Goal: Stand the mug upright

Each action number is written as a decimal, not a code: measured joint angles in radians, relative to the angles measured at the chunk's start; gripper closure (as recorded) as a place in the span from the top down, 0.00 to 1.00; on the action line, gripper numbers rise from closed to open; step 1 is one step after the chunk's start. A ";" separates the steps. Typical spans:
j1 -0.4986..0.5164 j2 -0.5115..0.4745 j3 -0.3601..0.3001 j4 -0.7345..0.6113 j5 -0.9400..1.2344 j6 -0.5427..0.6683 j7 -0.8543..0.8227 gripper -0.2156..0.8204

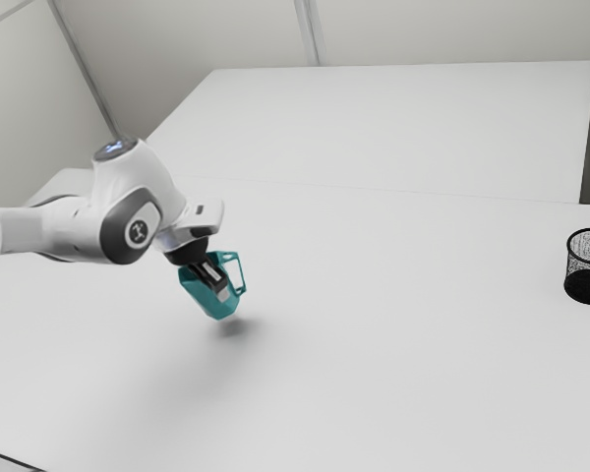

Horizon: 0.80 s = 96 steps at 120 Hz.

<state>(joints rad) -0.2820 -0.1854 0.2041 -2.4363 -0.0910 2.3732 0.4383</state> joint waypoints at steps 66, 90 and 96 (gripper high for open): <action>0.001 0.134 -0.001 0.021 -0.003 0.063 -0.315 0.03; -0.001 0.151 -0.002 0.033 -0.018 0.069 -0.367 0.29; -0.002 0.151 -0.002 0.034 -0.028 0.069 -0.377 0.38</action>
<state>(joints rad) -0.2835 -0.0344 0.2025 -2.4028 -0.1189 2.4425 0.0615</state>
